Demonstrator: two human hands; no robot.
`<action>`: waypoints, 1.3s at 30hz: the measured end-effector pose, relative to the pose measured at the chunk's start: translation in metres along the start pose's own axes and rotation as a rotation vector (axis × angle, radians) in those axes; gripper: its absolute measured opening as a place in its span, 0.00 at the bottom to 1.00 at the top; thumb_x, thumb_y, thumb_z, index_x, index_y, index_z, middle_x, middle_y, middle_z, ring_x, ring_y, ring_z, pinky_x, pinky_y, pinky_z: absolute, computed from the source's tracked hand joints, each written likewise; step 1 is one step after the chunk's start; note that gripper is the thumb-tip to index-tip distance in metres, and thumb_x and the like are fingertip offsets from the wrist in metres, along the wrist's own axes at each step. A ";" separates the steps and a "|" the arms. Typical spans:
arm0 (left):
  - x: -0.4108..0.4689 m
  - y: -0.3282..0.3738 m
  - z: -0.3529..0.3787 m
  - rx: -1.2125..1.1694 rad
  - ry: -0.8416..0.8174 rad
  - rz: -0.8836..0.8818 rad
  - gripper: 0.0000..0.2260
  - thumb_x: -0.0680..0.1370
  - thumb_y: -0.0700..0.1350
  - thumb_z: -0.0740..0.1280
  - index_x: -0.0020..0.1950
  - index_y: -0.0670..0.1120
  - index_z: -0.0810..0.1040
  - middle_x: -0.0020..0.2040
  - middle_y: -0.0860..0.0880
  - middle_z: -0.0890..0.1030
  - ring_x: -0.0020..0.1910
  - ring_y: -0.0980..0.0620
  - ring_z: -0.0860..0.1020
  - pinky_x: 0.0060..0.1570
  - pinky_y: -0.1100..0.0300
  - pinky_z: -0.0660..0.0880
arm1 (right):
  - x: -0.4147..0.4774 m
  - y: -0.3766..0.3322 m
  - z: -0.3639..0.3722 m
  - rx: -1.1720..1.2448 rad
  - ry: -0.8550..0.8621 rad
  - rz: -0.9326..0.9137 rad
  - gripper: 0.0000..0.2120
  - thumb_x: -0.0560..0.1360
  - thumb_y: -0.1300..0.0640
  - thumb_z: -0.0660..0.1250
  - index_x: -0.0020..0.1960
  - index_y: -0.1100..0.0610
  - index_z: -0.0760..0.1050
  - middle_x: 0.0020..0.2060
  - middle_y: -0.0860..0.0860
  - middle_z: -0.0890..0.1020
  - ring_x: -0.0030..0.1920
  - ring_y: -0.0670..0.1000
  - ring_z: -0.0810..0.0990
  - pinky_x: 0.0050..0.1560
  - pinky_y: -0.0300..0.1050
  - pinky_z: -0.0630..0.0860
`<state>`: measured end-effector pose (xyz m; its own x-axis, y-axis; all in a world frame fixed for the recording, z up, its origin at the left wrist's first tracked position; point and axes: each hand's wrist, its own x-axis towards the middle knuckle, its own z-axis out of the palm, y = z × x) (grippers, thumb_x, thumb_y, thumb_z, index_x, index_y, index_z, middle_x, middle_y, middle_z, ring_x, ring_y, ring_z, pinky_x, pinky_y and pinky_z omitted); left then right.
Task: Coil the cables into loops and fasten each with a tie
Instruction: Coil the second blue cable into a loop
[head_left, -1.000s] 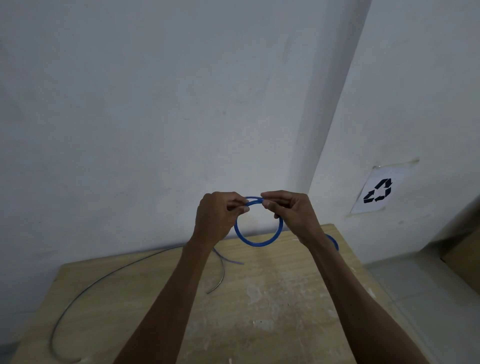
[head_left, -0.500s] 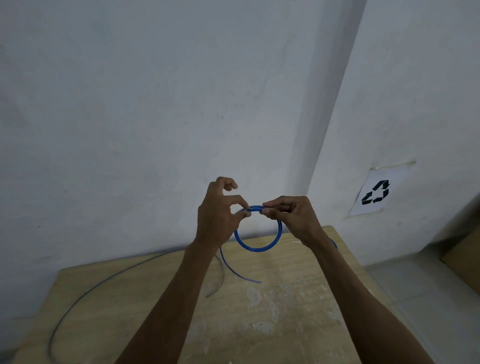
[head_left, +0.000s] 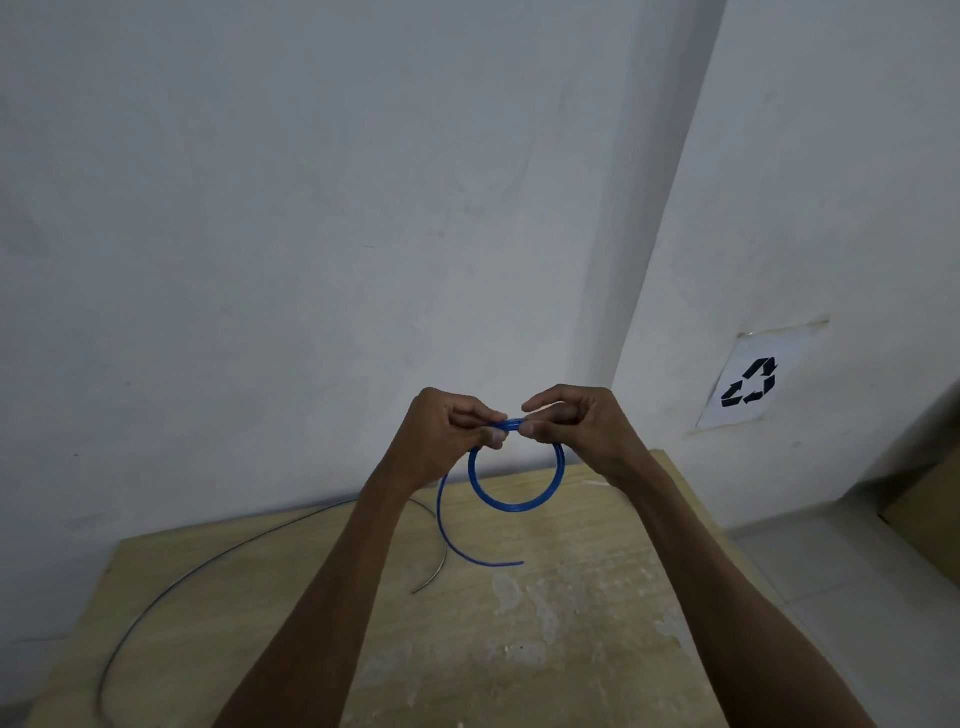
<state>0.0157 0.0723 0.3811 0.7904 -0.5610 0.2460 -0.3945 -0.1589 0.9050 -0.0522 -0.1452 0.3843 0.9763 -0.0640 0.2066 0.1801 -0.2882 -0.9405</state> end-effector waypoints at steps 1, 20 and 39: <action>0.000 0.000 -0.001 -0.005 -0.006 -0.006 0.08 0.74 0.35 0.77 0.52 0.39 0.87 0.43 0.44 0.88 0.43 0.45 0.87 0.52 0.50 0.84 | 0.000 -0.003 -0.001 -0.055 -0.018 -0.005 0.09 0.72 0.61 0.78 0.52 0.59 0.84 0.41 0.52 0.89 0.44 0.50 0.88 0.47 0.36 0.80; -0.001 -0.005 0.000 -0.191 0.053 -0.052 0.09 0.75 0.35 0.75 0.55 0.37 0.86 0.44 0.40 0.88 0.44 0.41 0.87 0.48 0.54 0.85 | -0.002 -0.011 -0.007 -0.330 -0.084 -0.008 0.13 0.72 0.50 0.79 0.54 0.53 0.85 0.46 0.44 0.88 0.47 0.43 0.86 0.52 0.37 0.78; 0.009 -0.004 0.029 -0.358 0.835 -0.057 0.11 0.77 0.38 0.74 0.59 0.38 0.85 0.46 0.46 0.88 0.42 0.49 0.88 0.48 0.54 0.85 | -0.023 0.029 0.086 1.062 0.529 0.752 0.13 0.83 0.67 0.63 0.66 0.69 0.72 0.58 0.68 0.82 0.50 0.61 0.85 0.49 0.51 0.83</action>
<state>0.0114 0.0445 0.3694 0.9417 0.2334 0.2425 -0.2854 0.1718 0.9429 -0.0594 -0.0702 0.3292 0.7609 -0.2941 -0.5785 -0.1228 0.8100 -0.5734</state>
